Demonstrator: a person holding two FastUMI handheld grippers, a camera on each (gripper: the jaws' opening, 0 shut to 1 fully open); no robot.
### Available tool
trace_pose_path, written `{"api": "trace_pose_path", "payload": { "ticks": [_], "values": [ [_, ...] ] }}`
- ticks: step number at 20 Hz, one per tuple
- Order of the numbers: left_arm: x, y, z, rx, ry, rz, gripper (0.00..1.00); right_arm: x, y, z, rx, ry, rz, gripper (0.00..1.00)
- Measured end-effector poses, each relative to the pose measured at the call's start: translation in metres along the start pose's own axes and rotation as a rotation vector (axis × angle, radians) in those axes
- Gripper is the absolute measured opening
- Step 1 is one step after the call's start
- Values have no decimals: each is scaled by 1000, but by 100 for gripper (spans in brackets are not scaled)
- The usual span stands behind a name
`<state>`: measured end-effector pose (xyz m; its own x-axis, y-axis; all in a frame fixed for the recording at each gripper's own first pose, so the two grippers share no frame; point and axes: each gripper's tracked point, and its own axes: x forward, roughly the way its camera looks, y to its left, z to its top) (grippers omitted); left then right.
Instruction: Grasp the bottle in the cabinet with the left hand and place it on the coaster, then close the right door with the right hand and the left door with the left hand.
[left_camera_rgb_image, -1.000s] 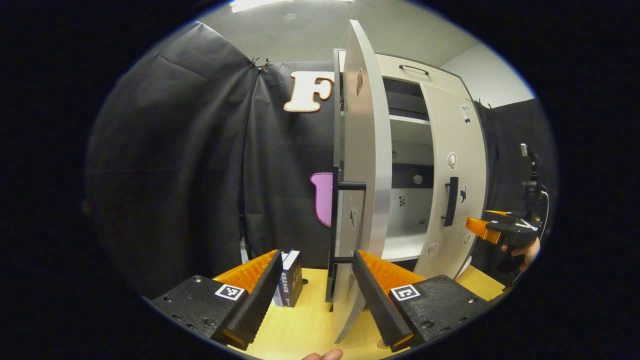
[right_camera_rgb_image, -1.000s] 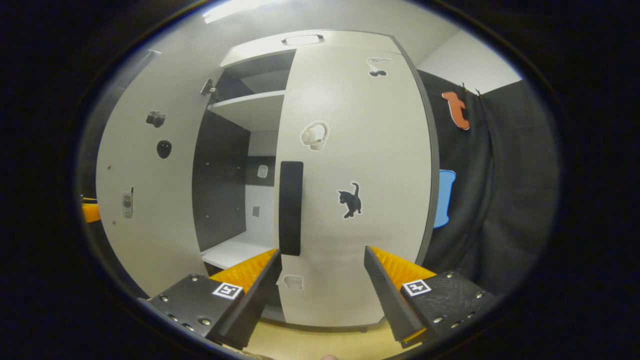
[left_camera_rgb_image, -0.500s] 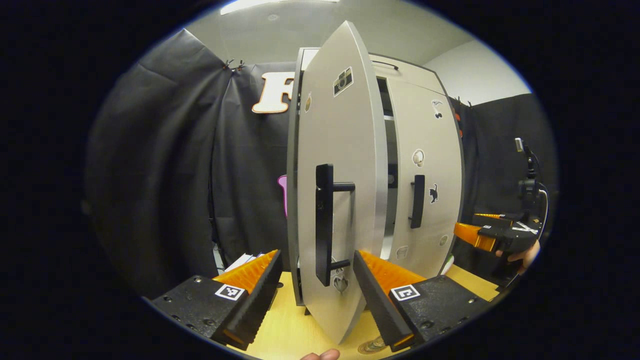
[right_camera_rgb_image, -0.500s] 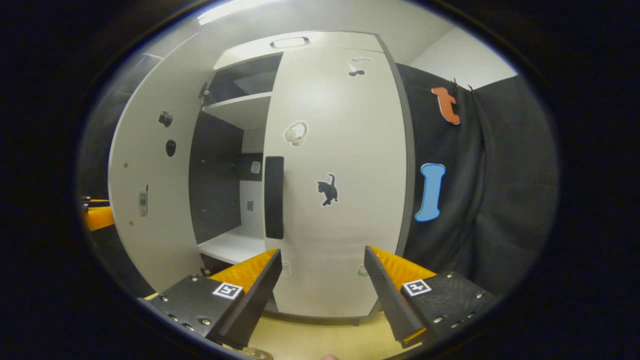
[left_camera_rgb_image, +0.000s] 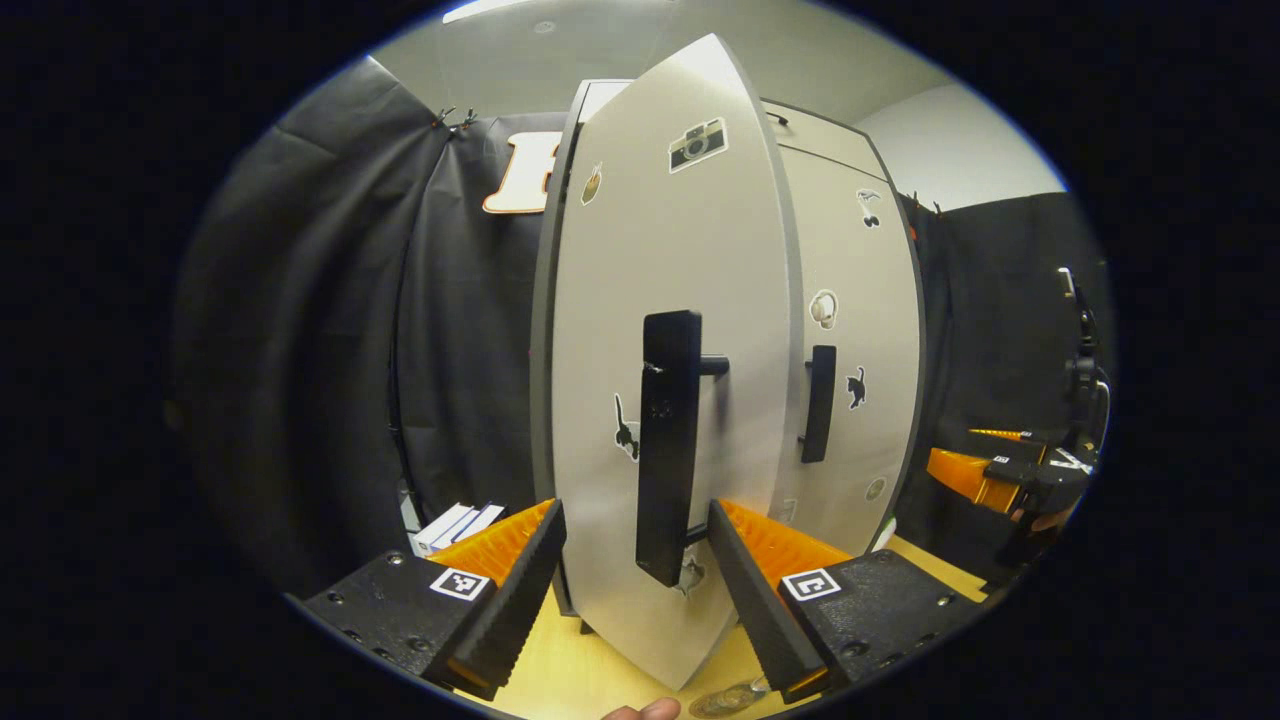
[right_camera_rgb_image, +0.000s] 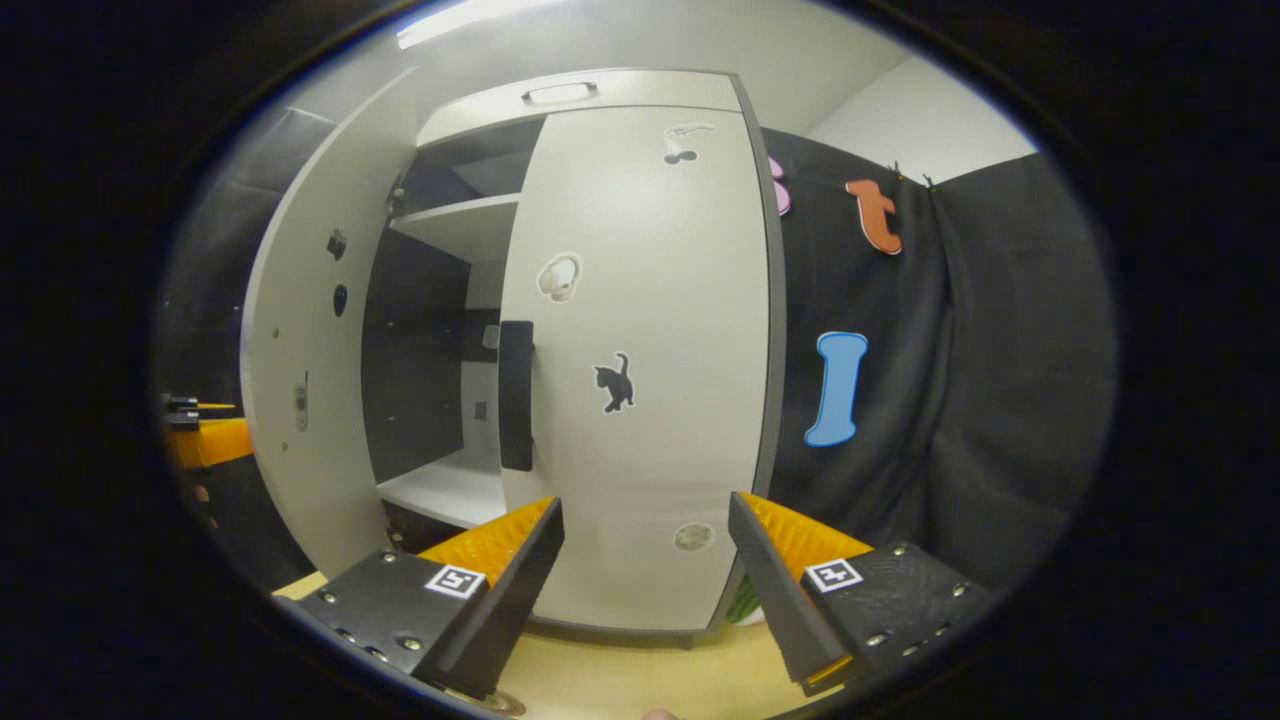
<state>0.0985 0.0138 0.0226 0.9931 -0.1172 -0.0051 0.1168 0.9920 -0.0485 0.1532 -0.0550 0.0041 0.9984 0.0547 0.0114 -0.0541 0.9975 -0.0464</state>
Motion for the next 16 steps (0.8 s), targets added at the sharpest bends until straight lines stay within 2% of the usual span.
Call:
{"api": "trace_pose_path", "payload": {
  "ticks": [1,2,4,6,15,16],
  "values": [
    [3,-4,-3,-8,8,-11,91,0,-1,0,2,-1,-1,100],
    [8,-8,-6,-12,12,-15,87,0,-2,1,3,1,-4,100],
    [19,-14,-4,-14,-5,-14,93,0,-5,2,3,-1,-7,97],
    [32,-25,-8,-10,1,-22,98,0,-8,5,3,-5,-11,100],
    [85,-57,-5,5,-20,-34,97,-6,-21,7,5,-3,-34,100],
    [89,-59,-6,1,-17,-34,98,-8,-22,7,6,-1,-34,97]
  ]
}}
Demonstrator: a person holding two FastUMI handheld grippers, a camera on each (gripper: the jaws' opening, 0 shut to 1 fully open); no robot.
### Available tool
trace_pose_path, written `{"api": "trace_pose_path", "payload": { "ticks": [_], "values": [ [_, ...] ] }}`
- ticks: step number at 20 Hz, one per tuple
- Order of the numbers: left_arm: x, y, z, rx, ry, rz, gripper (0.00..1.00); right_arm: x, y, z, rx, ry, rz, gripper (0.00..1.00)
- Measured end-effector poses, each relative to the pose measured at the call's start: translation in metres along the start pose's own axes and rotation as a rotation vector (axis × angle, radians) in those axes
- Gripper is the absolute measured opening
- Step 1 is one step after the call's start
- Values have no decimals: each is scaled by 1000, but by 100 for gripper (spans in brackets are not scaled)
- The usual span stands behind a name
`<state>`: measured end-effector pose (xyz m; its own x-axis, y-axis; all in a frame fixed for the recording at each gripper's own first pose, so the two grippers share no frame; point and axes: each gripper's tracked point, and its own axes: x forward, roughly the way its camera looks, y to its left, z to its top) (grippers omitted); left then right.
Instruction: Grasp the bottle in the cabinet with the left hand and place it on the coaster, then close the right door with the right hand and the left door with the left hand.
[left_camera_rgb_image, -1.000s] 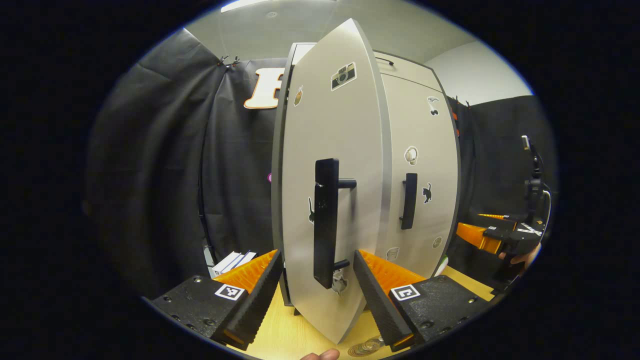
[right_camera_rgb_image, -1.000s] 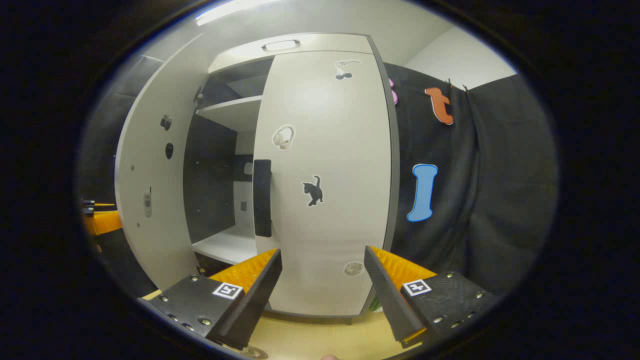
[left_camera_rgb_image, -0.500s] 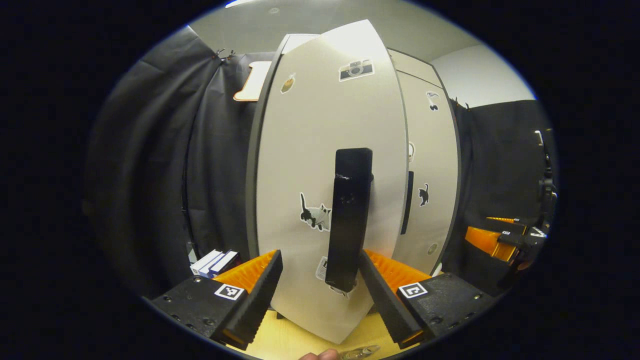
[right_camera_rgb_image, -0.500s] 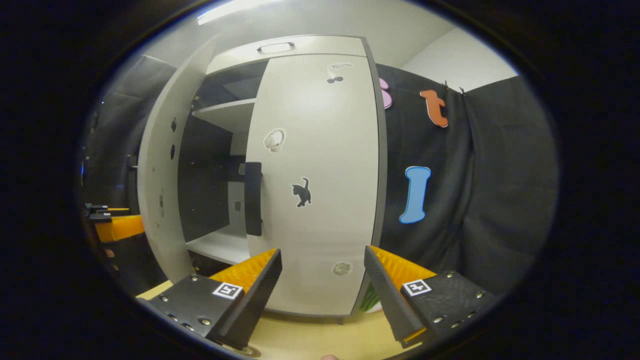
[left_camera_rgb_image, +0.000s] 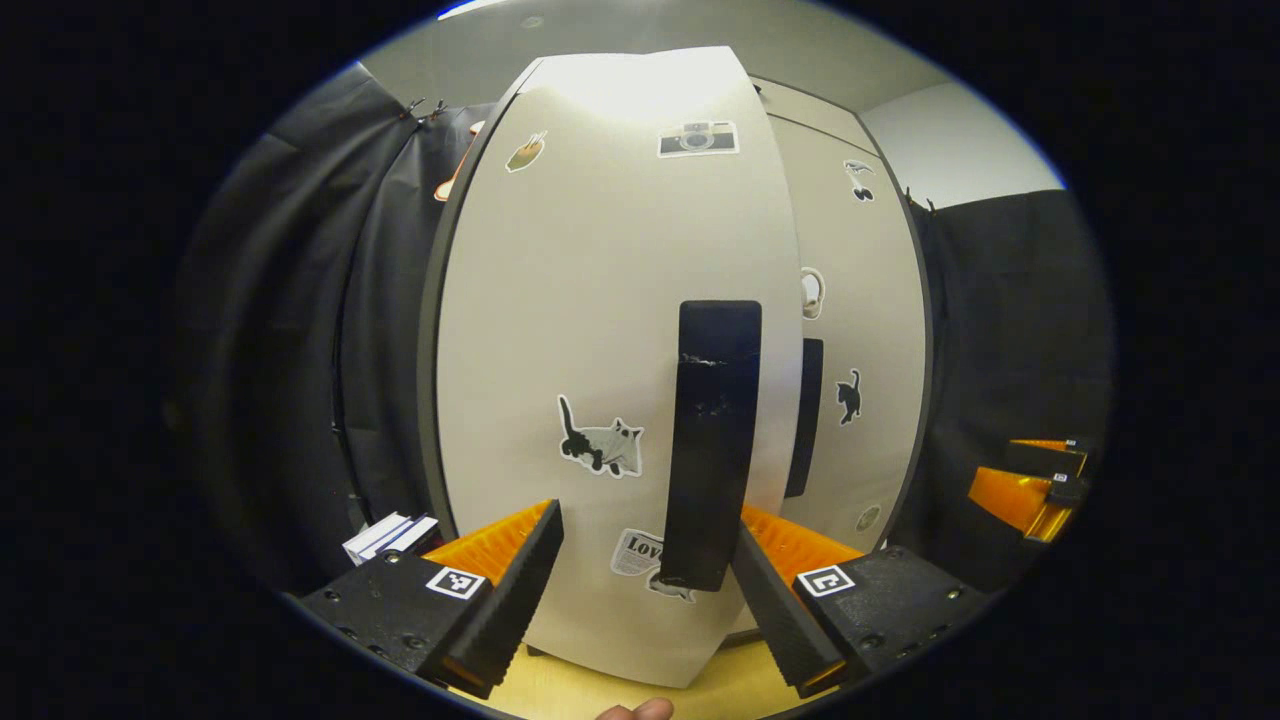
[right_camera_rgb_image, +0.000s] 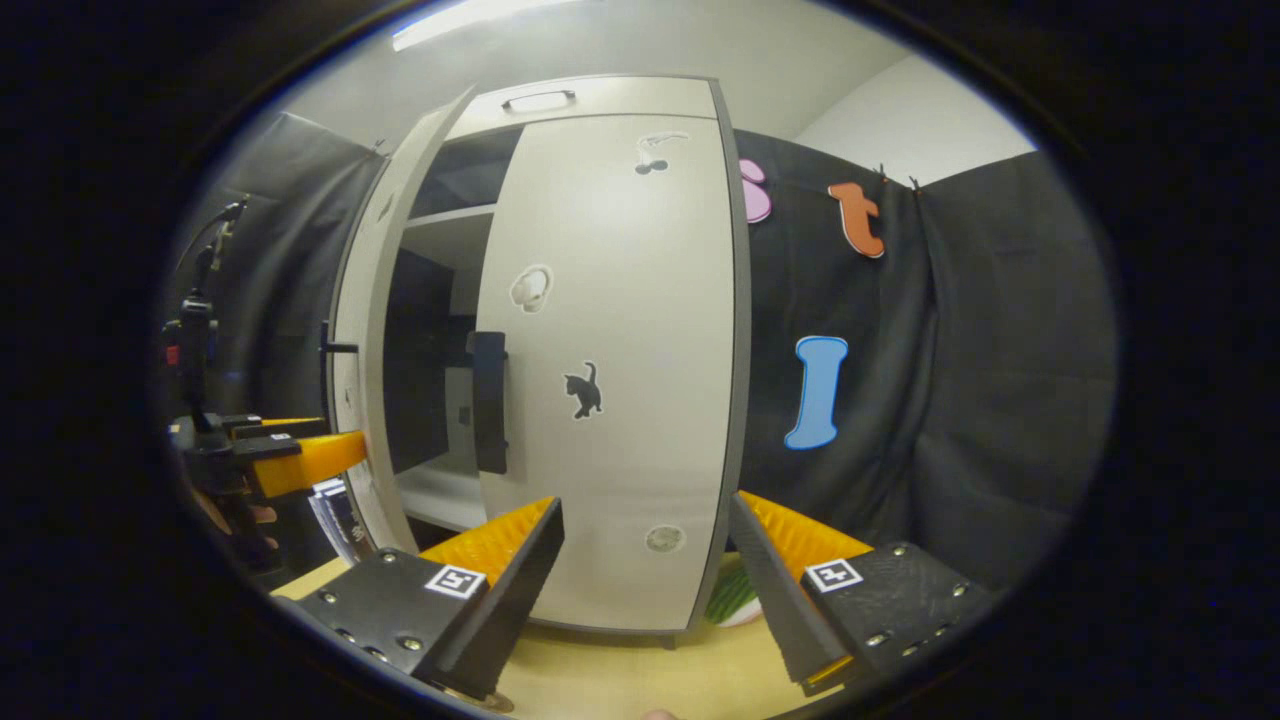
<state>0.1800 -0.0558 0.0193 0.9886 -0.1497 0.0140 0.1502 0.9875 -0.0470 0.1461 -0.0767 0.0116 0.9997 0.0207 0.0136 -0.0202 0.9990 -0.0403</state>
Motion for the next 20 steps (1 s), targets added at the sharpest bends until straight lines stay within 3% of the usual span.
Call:
{"api": "trace_pose_path", "payload": {
  "ticks": [5,13,20],
  "values": [
    [27,-10,2,37,-10,16,98,-2,0,-4,6,9,-1,100],
    [64,-19,1,15,-9,30,98,-10,-2,-8,5,25,-9,100],
    [43,-26,10,-6,-21,17,95,-26,11,-6,8,25,20,100]
  ]
}}
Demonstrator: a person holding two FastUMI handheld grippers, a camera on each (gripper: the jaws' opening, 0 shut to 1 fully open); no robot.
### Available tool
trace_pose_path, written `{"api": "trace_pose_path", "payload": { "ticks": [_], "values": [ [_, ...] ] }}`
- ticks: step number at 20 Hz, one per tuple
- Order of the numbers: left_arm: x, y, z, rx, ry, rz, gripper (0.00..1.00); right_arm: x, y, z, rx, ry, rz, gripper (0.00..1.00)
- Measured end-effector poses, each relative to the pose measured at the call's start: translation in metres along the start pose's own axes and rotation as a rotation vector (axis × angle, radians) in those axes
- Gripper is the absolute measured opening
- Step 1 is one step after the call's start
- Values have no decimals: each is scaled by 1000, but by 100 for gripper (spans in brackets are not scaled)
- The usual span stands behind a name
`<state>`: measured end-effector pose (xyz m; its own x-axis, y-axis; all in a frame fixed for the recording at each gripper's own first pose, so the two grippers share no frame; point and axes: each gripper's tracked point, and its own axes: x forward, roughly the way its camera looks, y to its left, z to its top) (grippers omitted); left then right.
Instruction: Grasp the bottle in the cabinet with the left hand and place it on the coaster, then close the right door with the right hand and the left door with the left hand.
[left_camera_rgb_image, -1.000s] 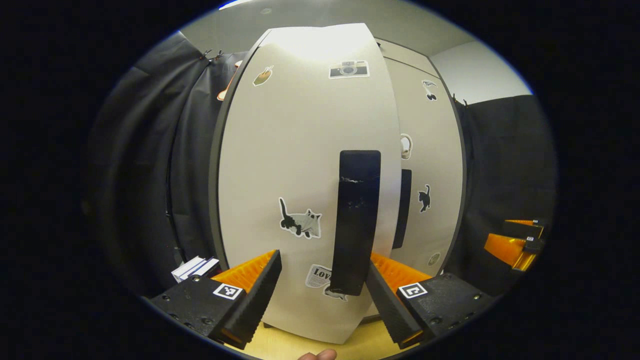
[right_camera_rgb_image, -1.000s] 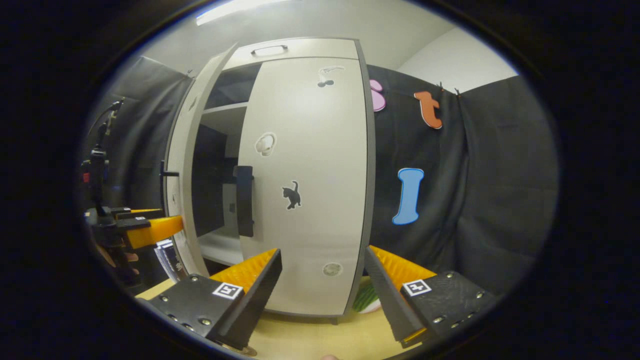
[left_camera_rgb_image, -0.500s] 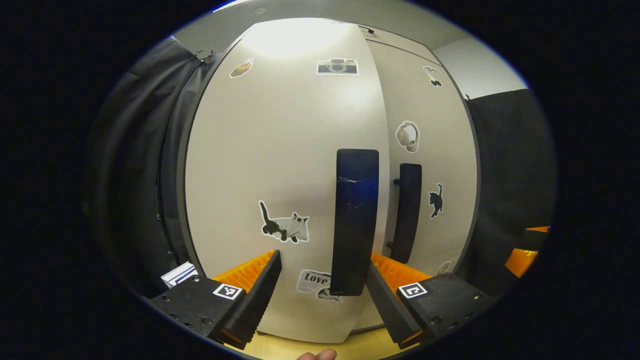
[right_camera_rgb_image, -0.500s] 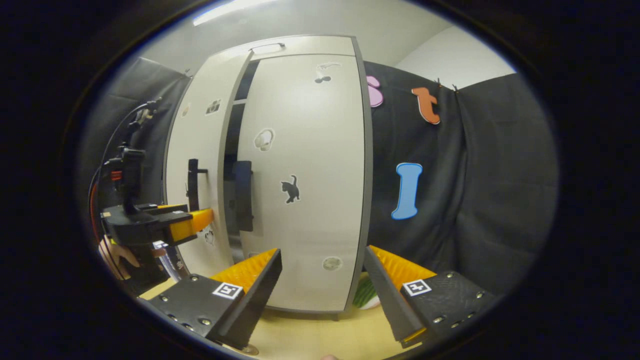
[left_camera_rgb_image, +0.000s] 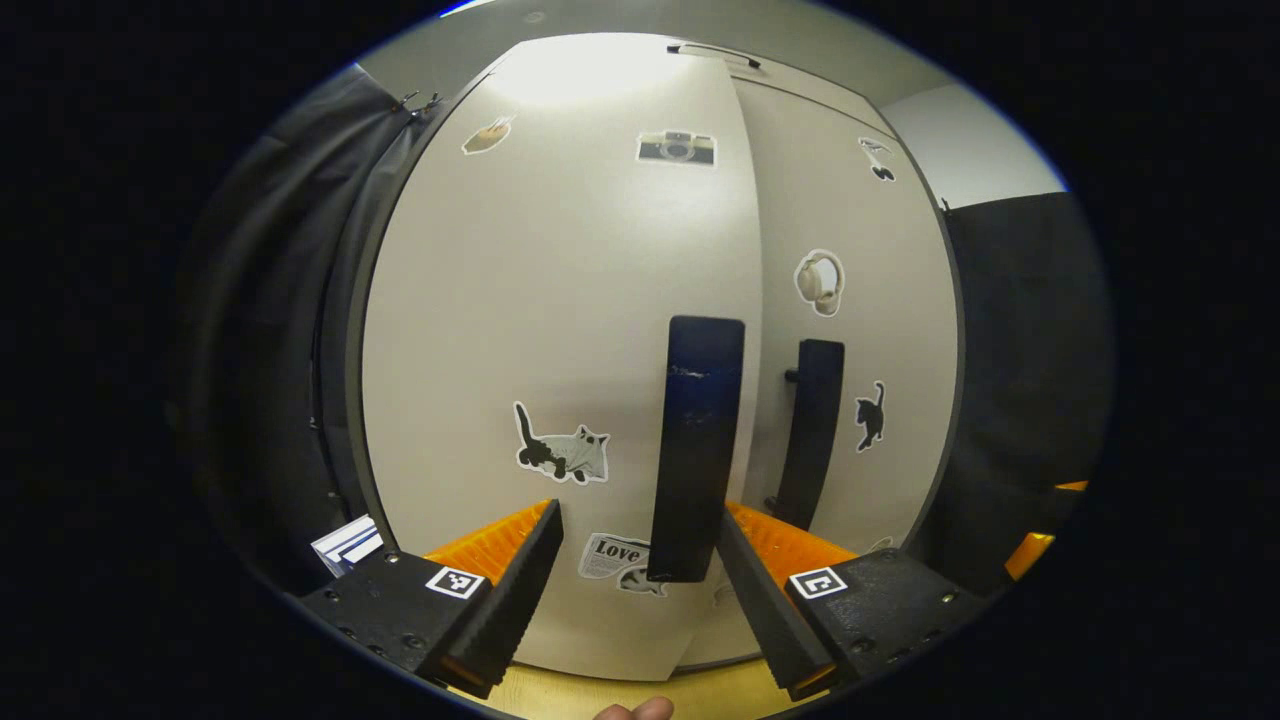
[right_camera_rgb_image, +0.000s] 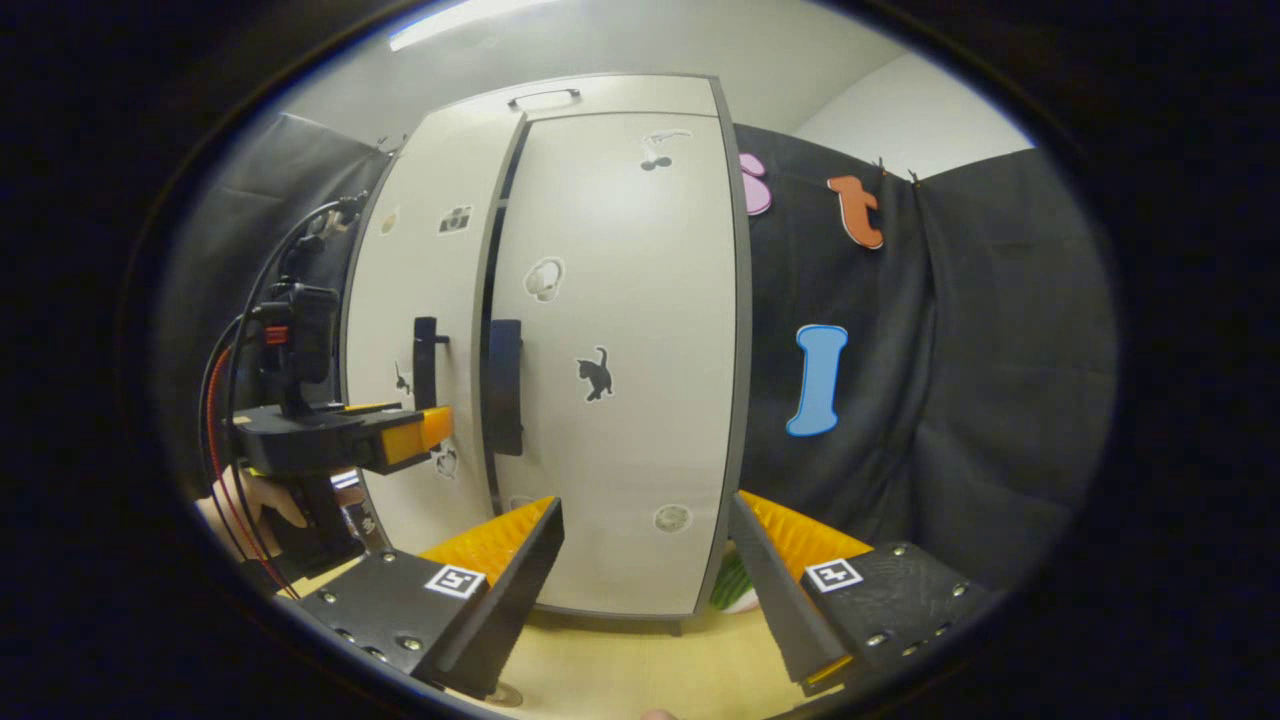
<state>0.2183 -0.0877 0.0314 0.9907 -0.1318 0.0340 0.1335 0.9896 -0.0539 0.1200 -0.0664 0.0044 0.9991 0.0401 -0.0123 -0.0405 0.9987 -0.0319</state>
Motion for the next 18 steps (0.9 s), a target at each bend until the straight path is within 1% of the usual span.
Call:
{"api": "trace_pose_path", "payload": {
  "ticks": [2,6,7,8,9,10,11,13,15,16,17,18],
  "values": [
    [-14,-3,5,15,-3,-4,95,-5,6,3,5,-3,12,100],
    [-54,-7,11,4,-4,-8,95,-21,16,8,20,-4,24,100],
    [-67,-7,13,0,-5,-2,95,-24,19,9,20,-6,22,97],
    [-81,-5,15,3,-6,7,95,-27,21,11,20,-8,21,100],
    [-95,-3,17,9,-6,16,95,-30,22,13,20,-8,18,100],
    [-109,0,19,14,-8,28,92,-31,25,13,19,-6,17,100],
    [-121,2,22,12,-7,37,95,-34,26,14,21,-3,15,97],
    [-147,6,24,2,-3,53,95,-38,29,15,30,-4,14,97],
    [-166,13,26,14,-5,74,95,-42,32,18,29,-11,9,97],
    [-172,15,25,23,-2,77,95,-42,32,19,27,-10,7,100],
    [-180,18,23,30,2,84,95,-43,34,18,28,-9,7,97],
    [-185,19,20,30,7,86,95,-44,34,19,31,-10,5,100]
  ]
}}
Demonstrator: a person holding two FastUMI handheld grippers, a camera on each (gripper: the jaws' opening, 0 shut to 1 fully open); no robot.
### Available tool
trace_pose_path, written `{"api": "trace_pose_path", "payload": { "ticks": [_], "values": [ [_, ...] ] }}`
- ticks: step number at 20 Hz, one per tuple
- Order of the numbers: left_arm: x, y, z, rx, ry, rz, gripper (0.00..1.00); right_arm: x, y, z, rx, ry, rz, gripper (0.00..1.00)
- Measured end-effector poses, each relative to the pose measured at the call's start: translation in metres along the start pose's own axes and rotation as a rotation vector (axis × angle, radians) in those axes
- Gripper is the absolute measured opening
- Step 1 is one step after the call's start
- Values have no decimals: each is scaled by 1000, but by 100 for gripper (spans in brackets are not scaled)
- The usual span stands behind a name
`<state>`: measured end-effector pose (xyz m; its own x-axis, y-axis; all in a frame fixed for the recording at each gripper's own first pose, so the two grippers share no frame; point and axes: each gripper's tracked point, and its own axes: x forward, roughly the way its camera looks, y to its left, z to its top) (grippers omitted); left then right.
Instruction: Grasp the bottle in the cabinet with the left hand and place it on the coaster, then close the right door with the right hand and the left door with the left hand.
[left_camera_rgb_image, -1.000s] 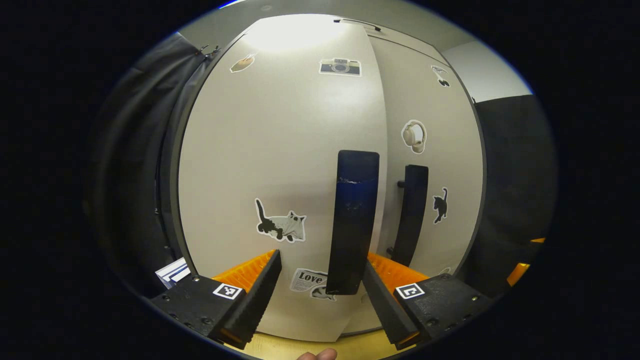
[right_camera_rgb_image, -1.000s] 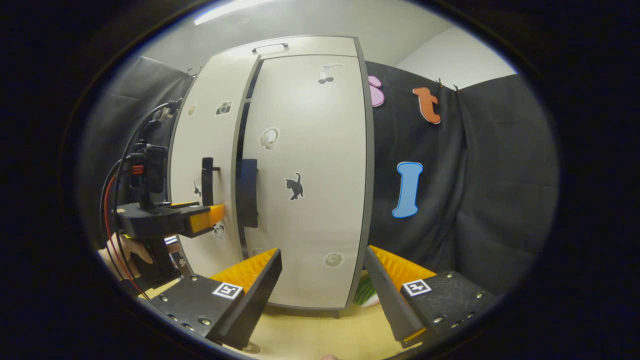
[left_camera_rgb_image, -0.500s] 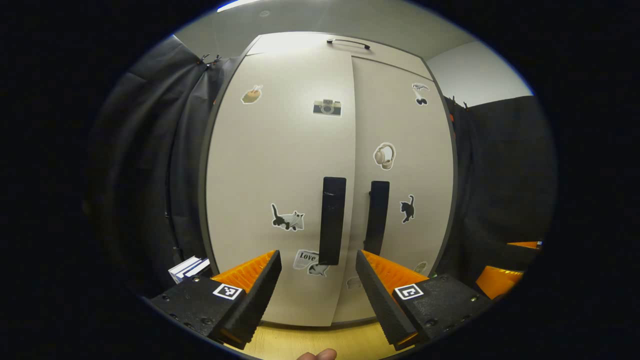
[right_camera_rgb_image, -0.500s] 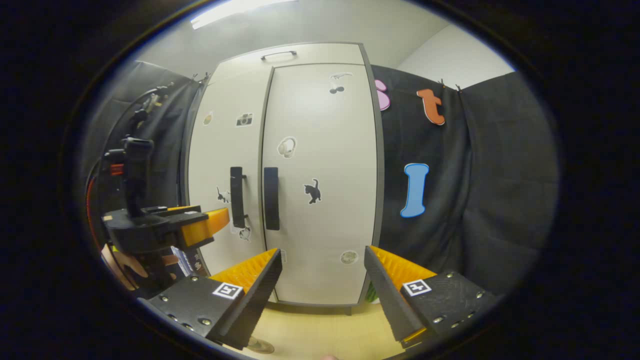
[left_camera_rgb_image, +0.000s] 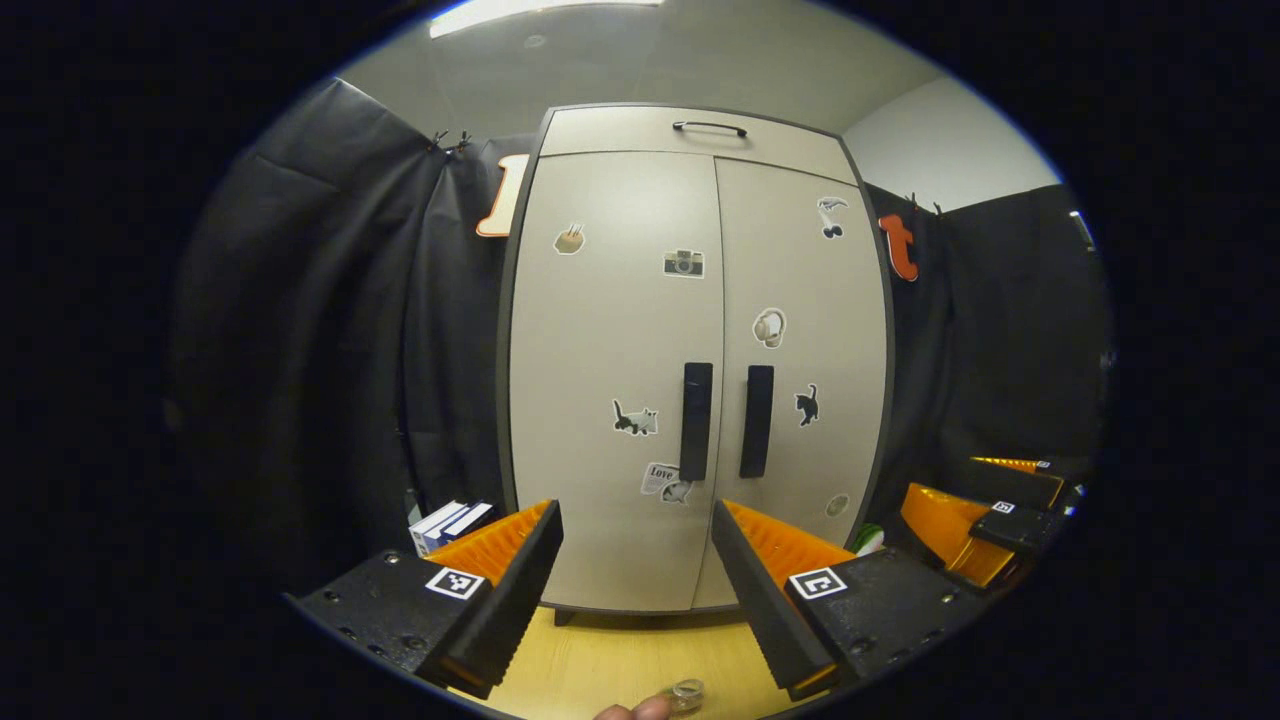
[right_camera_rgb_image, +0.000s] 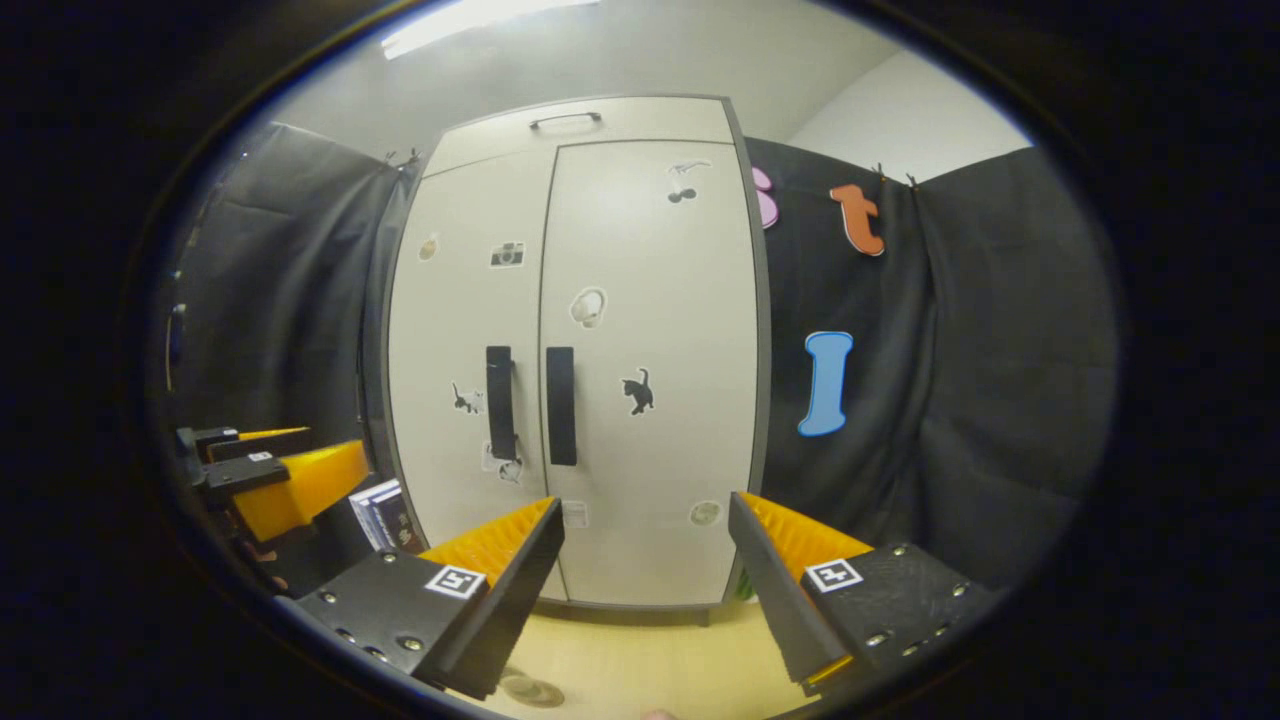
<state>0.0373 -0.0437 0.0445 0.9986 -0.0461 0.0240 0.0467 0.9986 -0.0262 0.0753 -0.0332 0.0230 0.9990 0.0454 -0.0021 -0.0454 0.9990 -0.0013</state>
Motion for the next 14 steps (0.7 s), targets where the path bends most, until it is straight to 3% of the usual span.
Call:
{"api": "trace_pose_path", "payload": {
  "ticks": [14],
  "values": [
    [-13,12,-10,-15,16,22,95,-11,-3,4,22,-11,-17,100]
  ]
}}
